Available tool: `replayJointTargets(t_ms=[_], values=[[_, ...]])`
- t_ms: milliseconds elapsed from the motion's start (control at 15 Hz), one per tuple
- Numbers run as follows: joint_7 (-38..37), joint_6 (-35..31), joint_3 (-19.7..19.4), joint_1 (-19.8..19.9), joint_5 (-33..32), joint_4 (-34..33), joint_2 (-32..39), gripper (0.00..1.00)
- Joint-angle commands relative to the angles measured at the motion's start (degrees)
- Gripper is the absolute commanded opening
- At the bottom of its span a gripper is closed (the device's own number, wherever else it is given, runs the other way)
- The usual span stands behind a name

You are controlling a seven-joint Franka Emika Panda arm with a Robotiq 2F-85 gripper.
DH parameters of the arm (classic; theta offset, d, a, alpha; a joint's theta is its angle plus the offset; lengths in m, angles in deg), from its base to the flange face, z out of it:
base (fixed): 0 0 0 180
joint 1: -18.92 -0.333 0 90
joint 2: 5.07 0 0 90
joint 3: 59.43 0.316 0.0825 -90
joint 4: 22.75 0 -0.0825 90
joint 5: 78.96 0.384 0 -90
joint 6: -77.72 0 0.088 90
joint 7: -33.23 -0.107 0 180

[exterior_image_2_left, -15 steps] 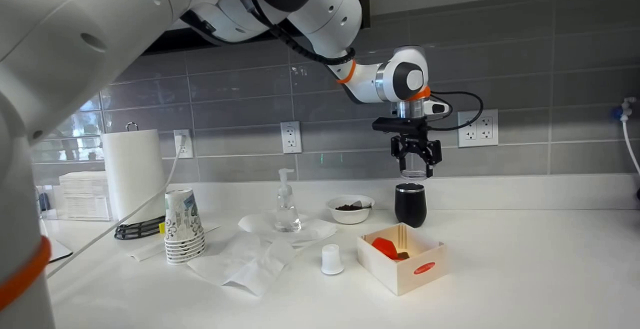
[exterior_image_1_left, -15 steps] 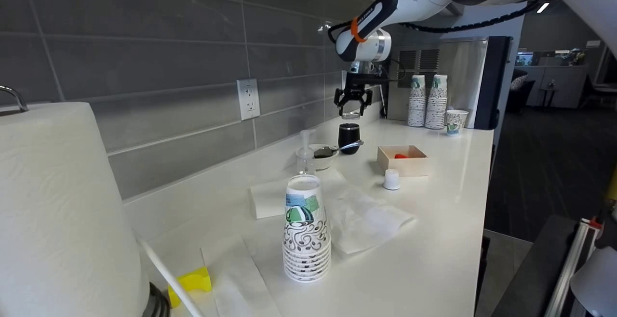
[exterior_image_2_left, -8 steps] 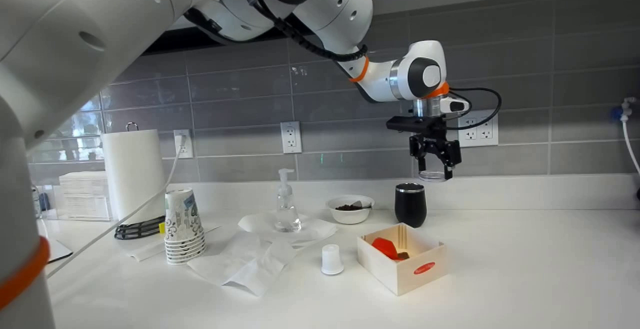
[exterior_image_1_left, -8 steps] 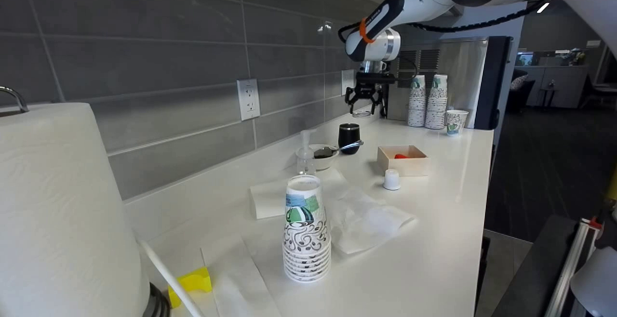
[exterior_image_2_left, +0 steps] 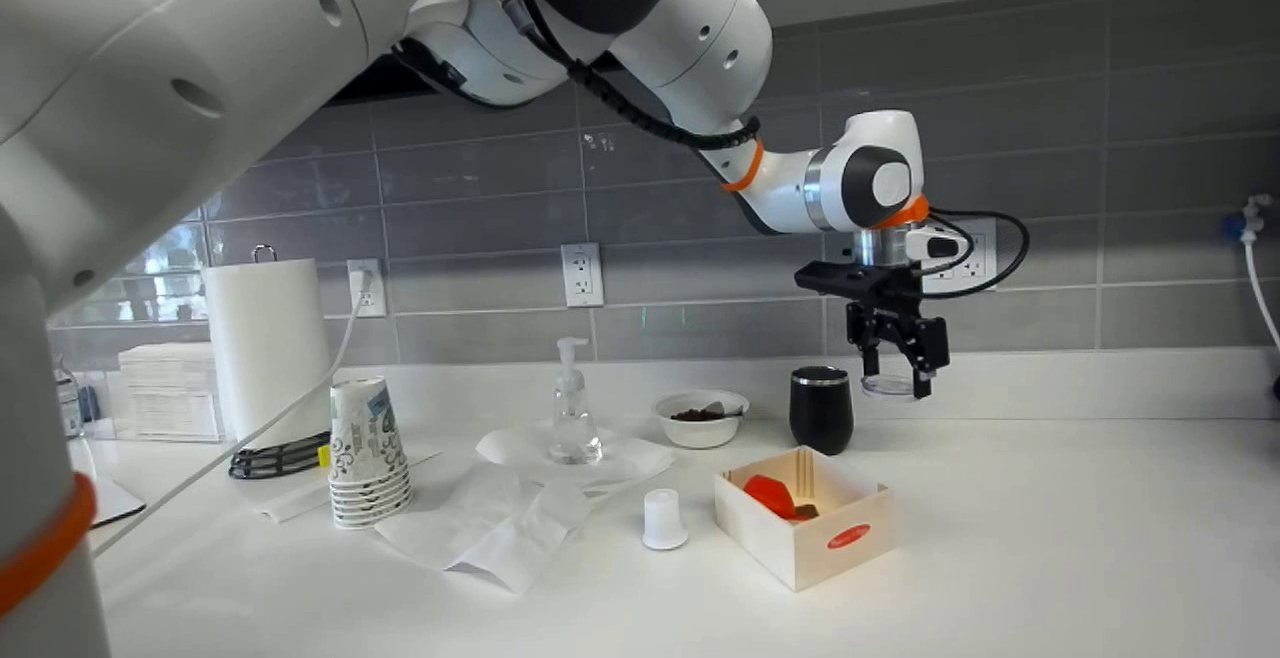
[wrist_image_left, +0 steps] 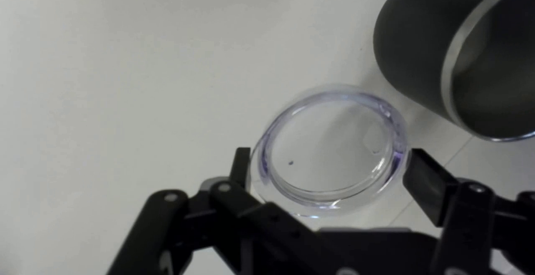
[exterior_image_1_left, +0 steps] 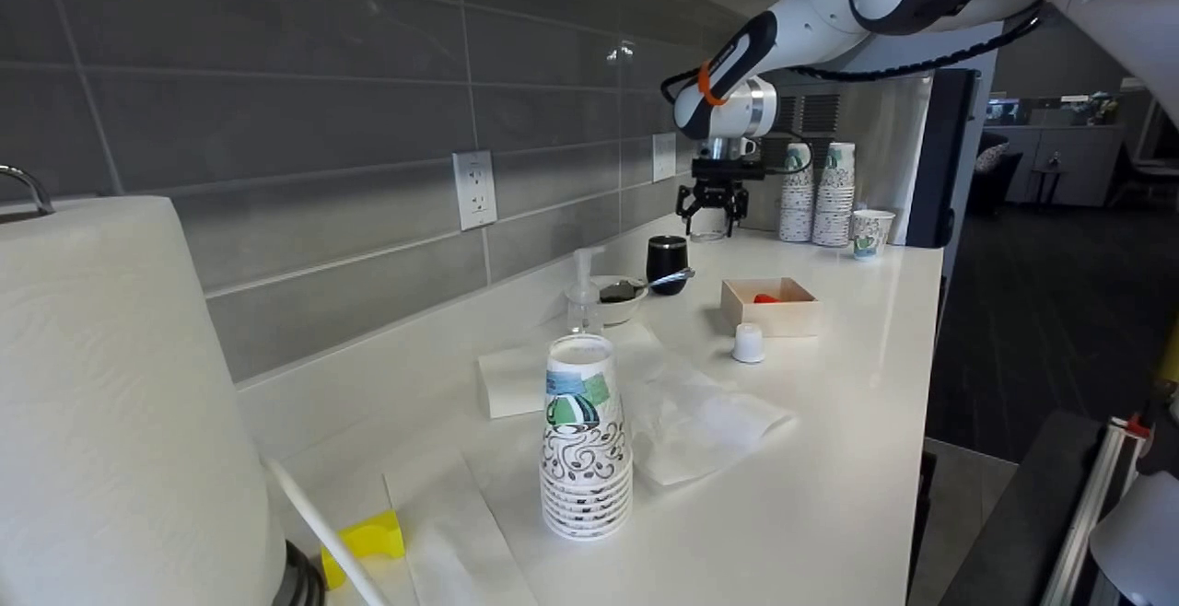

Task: Uncover the black cup

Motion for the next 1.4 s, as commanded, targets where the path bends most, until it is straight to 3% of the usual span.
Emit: replayJointTargets(t_ms=[0,600,667,1333], values=[[-2.75,-2.13,-0.63,-0.46,0.29,-4.56,5.46,0.66],[-6.40,-5.30,-0.51,0.00,0.93,-10.03,12.75,0.66],[-6.43,-5.05,-0.36,0.15,1.01,-10.57,13.12,0.98],[-6.24,-5.04,-0.22,0.31,0.81,-12.84,12.93,1.00]])
